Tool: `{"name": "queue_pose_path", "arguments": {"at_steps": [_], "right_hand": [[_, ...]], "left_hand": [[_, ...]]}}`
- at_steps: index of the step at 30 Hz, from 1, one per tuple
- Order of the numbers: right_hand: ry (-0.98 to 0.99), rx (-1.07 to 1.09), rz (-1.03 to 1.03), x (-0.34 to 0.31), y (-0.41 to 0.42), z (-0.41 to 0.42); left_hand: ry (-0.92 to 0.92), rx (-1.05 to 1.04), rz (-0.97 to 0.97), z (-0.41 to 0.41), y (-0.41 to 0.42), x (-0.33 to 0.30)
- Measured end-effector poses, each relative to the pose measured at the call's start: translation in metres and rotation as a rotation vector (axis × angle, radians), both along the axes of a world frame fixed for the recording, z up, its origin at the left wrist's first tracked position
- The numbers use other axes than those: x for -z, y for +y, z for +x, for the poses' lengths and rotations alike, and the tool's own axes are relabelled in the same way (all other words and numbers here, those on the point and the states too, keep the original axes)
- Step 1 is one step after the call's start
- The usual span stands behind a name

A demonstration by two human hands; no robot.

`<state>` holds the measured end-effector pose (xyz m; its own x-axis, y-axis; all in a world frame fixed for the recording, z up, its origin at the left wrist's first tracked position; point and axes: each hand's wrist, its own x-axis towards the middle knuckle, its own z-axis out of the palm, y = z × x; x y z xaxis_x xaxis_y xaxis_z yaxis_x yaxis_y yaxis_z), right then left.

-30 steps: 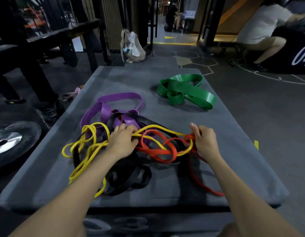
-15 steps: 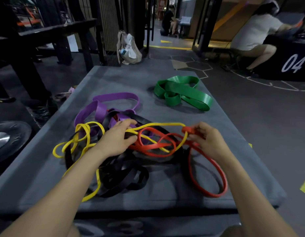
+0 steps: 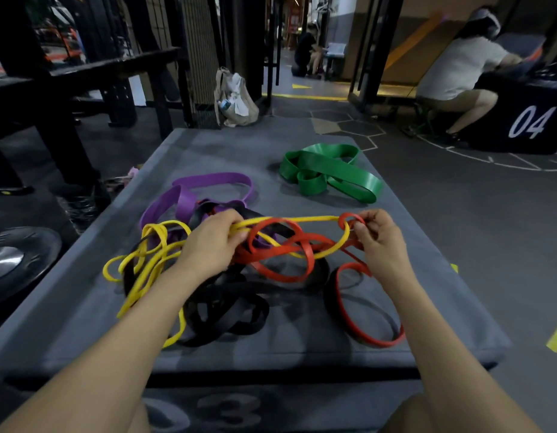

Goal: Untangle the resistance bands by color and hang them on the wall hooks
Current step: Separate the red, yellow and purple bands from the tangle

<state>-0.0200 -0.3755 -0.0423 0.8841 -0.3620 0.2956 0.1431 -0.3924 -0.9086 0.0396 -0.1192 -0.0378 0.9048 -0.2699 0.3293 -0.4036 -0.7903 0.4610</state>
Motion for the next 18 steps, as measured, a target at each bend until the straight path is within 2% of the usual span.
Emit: {"name": "queue_pose_path", "arguments": {"at_steps": [3, 8, 14, 18], "right_hand": [[0.046, 0.079, 0.021, 0.001, 0.000, 0.003], [0.084, 0.168, -0.052, 0.000, 0.010, 0.006], [0.125, 0.334, 0.020, 0.001, 0.017, 0.014], [0.094, 0.303, -0.007, -0.003, 0.030, 0.013]], "left_hand": [[0.005, -0.075, -0.285, 0.001, 0.002, -0.006], [0.127, -0.183, -0.741, 0.017, 0.016, -0.002], [0.149, -0.235, -0.945, 0.008, 0.013, -0.009], [0.140, -0.229, -0.880, 0.006, 0.021, -0.008]]}}
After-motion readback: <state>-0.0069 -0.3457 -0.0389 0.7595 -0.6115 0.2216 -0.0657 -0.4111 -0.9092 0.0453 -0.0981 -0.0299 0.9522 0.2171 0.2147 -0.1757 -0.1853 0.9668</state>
